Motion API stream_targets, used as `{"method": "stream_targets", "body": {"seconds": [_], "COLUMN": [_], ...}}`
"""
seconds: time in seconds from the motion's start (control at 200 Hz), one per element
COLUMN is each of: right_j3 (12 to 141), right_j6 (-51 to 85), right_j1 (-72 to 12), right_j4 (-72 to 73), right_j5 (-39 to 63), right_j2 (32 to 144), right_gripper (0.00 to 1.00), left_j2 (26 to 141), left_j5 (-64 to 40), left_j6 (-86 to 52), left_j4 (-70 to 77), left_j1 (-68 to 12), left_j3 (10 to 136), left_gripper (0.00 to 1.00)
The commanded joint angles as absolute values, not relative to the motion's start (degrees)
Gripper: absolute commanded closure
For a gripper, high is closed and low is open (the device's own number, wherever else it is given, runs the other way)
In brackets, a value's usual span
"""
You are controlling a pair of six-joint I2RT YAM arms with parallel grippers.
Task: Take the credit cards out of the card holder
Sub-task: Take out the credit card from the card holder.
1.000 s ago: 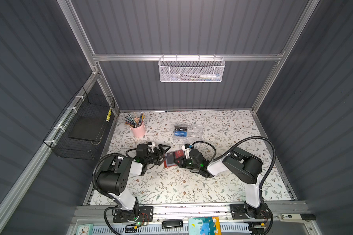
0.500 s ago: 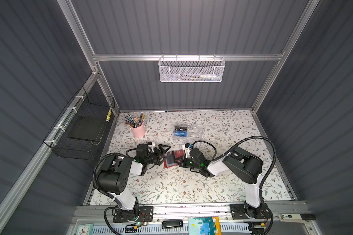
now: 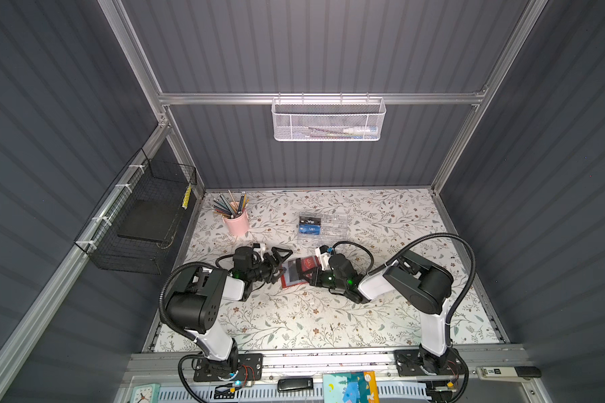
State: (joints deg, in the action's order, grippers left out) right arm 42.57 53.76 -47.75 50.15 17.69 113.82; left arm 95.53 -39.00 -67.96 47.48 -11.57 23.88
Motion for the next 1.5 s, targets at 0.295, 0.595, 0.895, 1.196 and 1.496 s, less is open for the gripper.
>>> {"method": "stream_targets", "body": {"seconds": [0.295,0.595,0.895,1.196,1.496], "right_j3": [40.51,43.24,49.92,62.87,80.85], "right_j6": [49.8,41.0,27.91,10.32,-7.96], "right_j1": [-46.14,-45.97,-45.79,-43.29,-39.85], "right_j4": [48.45,34.25,13.93,-11.22,-32.03], "right_j5": [21.56,20.77,17.19,14.4,13.11], "right_j2": [109.16,103.71,97.78,93.88,98.78], "right_gripper": [1.0,1.0,1.0,1.0,1.0], "left_j2": [96.04,91.29,85.94,80.72,80.87], "left_j5": [-37.69,-37.44,-37.37,-36.85,-37.67], "left_j6": [-67.13,-64.39,-62.7,-62.31,-65.58], "left_j4": [40.02,33.77,28.25,25.31,30.55], "left_j1": [-11.69,-11.69,-11.69,-11.69,-11.78], "left_j3": [22.14,24.19,25.99,27.57,27.87], "left_gripper": [0.0,0.0,0.0,0.0,0.0]}}
